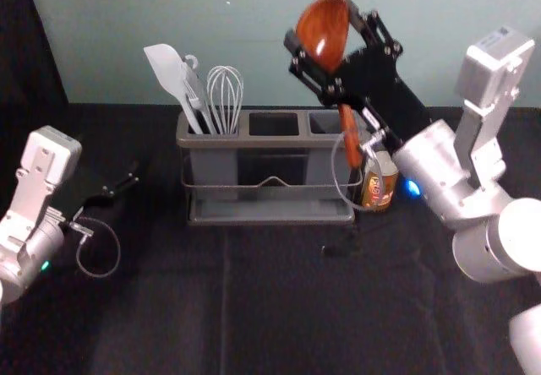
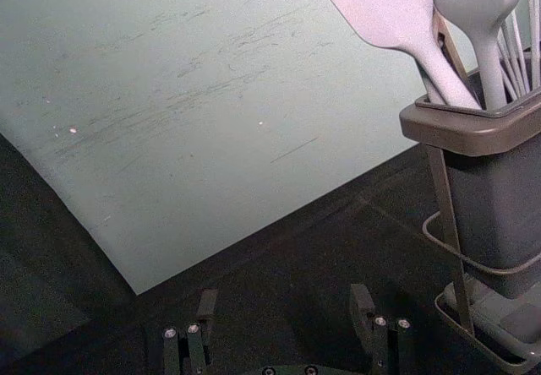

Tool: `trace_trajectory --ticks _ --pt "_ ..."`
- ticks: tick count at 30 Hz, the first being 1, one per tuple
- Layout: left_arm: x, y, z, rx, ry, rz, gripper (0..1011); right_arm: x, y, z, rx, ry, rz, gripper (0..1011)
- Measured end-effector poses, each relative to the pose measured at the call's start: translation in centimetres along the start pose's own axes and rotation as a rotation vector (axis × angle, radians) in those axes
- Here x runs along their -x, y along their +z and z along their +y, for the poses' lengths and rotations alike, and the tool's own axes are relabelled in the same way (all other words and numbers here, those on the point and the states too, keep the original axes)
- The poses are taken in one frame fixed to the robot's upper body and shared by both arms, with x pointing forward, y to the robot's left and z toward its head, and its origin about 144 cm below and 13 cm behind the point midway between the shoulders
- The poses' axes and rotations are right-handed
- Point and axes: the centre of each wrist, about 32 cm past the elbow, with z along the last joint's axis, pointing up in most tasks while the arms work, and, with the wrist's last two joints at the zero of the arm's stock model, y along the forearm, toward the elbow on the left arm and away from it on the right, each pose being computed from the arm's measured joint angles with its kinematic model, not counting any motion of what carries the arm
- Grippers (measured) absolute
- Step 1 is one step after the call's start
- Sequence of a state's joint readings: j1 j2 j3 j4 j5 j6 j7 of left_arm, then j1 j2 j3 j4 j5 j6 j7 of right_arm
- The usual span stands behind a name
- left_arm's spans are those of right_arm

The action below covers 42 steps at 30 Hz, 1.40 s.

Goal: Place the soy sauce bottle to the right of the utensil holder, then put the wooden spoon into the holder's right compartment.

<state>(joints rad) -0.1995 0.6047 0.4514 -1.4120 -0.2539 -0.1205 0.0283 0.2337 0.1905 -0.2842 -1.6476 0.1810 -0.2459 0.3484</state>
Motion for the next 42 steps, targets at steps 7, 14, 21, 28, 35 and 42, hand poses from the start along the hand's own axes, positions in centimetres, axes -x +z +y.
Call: trace_trajectory --ticks 7,14,21,28,35,42 --pt "0.0 0.0 0.0 0.000 0.000 0.000 1000 -1.6 -1.3 2.1 -0.103 0.006 0.070 837" --pt "0.0 0.0 0.0 0.000 0.000 0.000 1000 -3.2 -2.8 4.0 -0.152 -0.007 0.128 837" --pt "0.0 0.0 0.0 0.000 0.000 0.000 1000 -3.5 -4.7 4.9 -0.189 -0.025 0.153 837" --pt "0.0 0.0 0.0 0.000 0.000 0.000 1000 -2.9 -6.7 4.9 -0.202 -0.039 0.162 837" --pt "0.0 0.0 0.0 0.000 0.000 0.000 1000 -2.1 -8.2 4.2 -0.190 -0.049 0.169 837" --pt "0.0 0.0 0.0 0.000 0.000 0.000 1000 -1.6 -9.4 3.2 -0.170 -0.055 0.180 837"
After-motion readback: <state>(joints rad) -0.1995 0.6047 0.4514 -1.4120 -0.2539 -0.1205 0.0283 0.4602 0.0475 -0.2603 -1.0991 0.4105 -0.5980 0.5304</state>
